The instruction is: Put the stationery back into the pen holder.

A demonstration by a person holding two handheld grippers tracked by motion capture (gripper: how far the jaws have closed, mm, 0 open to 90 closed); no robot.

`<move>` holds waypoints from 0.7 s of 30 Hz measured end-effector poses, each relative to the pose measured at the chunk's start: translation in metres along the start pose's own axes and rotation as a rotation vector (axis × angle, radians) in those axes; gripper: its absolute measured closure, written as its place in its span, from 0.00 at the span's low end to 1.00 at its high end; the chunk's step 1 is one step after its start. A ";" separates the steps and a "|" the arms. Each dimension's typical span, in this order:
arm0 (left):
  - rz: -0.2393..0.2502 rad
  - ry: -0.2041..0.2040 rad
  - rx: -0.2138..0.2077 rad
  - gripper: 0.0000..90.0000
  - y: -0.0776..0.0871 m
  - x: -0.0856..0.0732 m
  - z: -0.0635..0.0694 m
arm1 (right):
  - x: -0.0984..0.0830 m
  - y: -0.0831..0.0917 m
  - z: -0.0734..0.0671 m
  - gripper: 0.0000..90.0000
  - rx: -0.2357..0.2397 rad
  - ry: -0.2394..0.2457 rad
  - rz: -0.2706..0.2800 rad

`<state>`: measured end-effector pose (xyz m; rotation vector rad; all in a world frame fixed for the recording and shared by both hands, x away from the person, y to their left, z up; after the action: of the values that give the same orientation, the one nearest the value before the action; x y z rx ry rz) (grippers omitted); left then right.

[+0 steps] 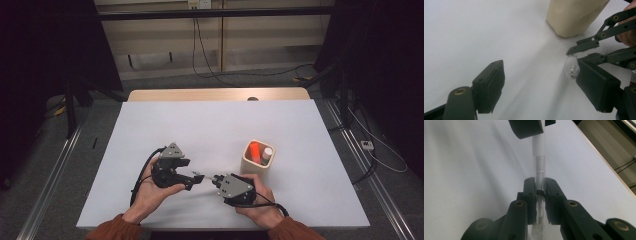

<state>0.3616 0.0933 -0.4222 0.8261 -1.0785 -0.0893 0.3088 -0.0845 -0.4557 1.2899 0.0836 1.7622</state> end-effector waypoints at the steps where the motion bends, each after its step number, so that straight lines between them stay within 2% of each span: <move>1: 0.004 -0.008 0.004 0.25 0.001 0.000 0.000 | 0.000 0.000 0.000 0.90 0.002 -0.006 -0.002; 3: 0.006 -0.023 0.018 0.22 0.001 0.000 -0.001 | 0.000 -0.001 0.000 0.90 0.004 -0.022 -0.001; 4: 0.012 -0.015 0.017 0.21 0.001 0.000 -0.001 | 0.000 -0.002 0.001 0.90 0.008 -0.026 0.000; 9: 0.011 -0.027 0.039 0.16 0.002 -0.004 -0.004 | 0.000 -0.004 0.004 0.90 0.008 -0.066 0.004; 16: 0.014 -0.033 0.045 0.08 0.006 -0.009 -0.010 | -0.002 -0.005 0.008 0.90 0.012 -0.117 0.018; 21: 0.031 -0.037 0.077 0.08 0.008 -0.016 -0.014 | -0.003 -0.002 0.010 0.90 0.016 -0.179 0.032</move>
<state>0.3626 0.1141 -0.4315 0.8789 -1.1347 -0.0370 0.3185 -0.0899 -0.4544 1.4614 -0.0241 1.6677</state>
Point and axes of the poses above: each handheld gripper's, and its own axes: y roughly backward along the jaws, x roughly out of its top, z roughly to its right, the point moved 4 cm from there along -y, roughly forward along the jaws, and after that the axes turned 3 degrees about y, right-handed, at the moved point
